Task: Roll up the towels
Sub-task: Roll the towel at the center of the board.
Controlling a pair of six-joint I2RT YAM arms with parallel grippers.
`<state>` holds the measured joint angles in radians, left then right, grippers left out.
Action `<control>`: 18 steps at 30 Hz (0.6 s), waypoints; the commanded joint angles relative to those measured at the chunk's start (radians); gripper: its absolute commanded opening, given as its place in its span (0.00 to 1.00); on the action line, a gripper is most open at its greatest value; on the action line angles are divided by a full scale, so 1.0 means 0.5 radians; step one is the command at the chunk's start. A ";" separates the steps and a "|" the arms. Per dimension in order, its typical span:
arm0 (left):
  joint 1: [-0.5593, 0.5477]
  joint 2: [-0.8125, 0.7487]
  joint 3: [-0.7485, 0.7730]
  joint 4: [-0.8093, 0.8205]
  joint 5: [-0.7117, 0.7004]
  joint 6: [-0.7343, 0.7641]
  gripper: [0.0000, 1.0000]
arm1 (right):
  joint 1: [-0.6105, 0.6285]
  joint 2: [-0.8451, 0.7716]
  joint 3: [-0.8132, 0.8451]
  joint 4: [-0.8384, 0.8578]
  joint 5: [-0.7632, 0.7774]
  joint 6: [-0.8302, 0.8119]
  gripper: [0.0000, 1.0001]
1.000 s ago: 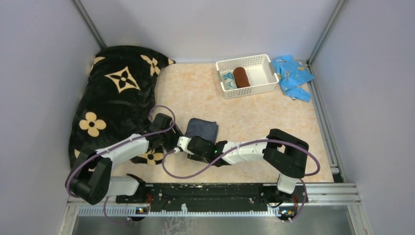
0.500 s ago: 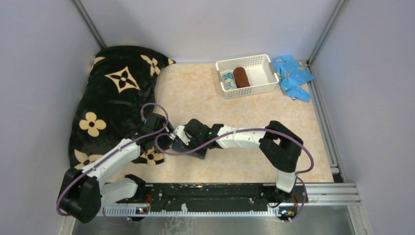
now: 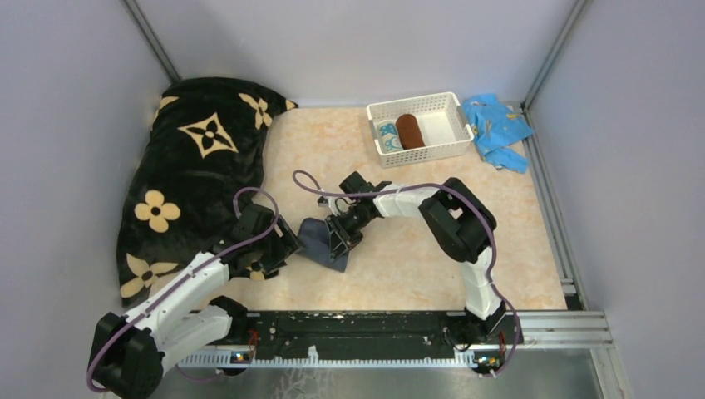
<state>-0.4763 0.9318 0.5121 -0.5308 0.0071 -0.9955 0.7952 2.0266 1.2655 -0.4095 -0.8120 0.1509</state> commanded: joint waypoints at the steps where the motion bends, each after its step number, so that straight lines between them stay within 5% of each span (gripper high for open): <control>1: -0.008 -0.015 -0.082 0.119 0.062 -0.074 0.81 | -0.037 0.140 0.018 -0.175 0.044 0.069 0.15; 18: -0.009 -0.062 -0.178 0.500 -0.026 -0.256 0.80 | -0.038 0.218 0.143 -0.239 0.226 0.043 0.18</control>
<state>-0.4763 0.9203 0.4564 -0.3489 0.0124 -1.0893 0.7757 2.0800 1.3312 -0.4847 -0.8364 0.2028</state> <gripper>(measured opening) 0.808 0.205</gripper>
